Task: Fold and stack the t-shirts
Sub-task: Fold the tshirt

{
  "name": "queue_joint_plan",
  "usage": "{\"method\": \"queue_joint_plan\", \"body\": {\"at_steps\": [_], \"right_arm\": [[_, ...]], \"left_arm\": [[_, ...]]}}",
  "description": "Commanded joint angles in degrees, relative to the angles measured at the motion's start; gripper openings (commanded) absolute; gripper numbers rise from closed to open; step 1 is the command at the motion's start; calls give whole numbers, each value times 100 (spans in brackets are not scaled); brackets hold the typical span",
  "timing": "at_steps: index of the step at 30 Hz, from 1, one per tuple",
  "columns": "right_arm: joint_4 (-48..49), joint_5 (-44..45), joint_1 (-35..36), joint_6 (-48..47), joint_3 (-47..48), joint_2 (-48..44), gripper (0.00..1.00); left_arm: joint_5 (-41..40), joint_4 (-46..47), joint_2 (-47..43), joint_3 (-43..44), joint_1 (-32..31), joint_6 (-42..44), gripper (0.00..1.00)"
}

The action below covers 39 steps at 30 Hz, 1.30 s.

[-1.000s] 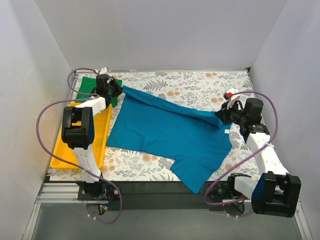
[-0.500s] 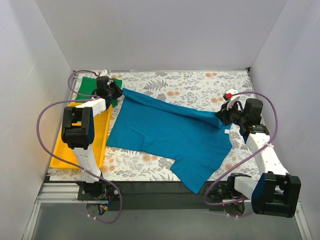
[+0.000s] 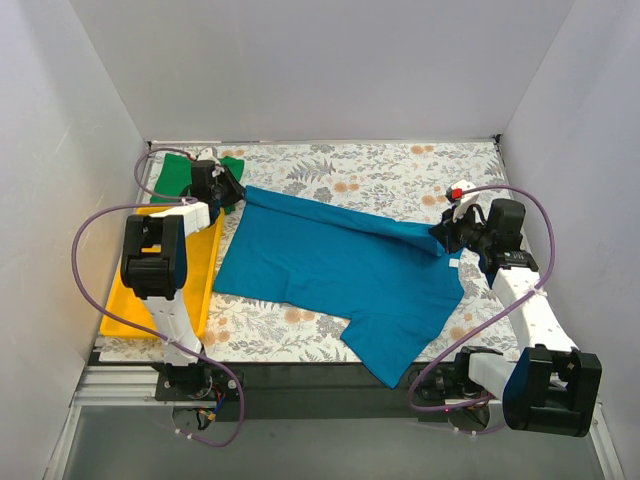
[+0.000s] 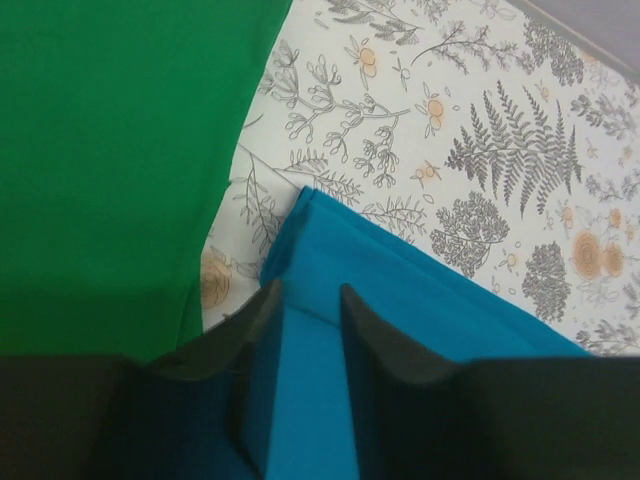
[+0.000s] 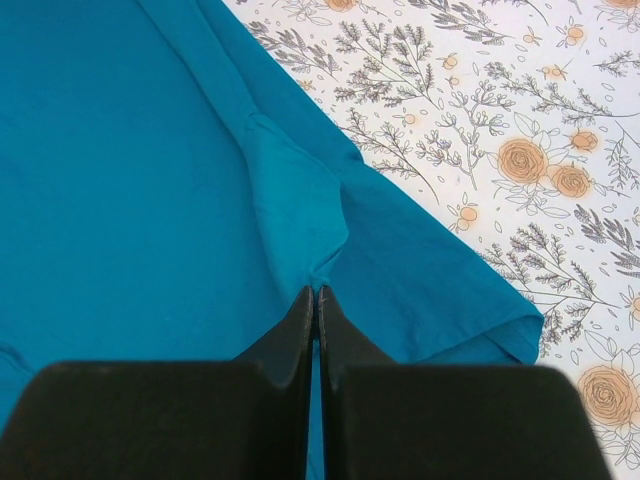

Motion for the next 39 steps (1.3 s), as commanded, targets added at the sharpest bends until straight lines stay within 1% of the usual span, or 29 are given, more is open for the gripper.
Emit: {"method": "queue_joint_plan", "body": {"at_steps": [1, 5, 8, 15, 24, 33, 34, 39], "right_arm": [[27, -146, -3, -28, -11, -41, 1], [27, -146, 23, -19, -2, 21, 1], [-17, -199, 50, -54, -11, 29, 1], [-394, -506, 76, -546, -46, -85, 1], [-939, -612, 164, -1012, -55, -129, 1], [-1098, -507, 366, -1118, -72, -76, 1], [-1107, -507, 531, -1127, -72, -93, 1], [-1150, -507, 691, -1241, -134, -164, 1]], "left_arm": [[130, 279, -624, -281, 81, -24, 33], [157, 622, -1230, -571, 134, -120, 44], [157, 719, -1555, -721, 169, -121, 48], [227, 623, -1917, -879, 213, -59, 49], [508, 658, -2347, -1081, 213, -261, 50], [728, 623, -2796, -1327, 213, -367, 50], [746, 623, -2883, -1406, 213, -375, 50], [886, 675, -3138, -1679, 213, -446, 50]]}}
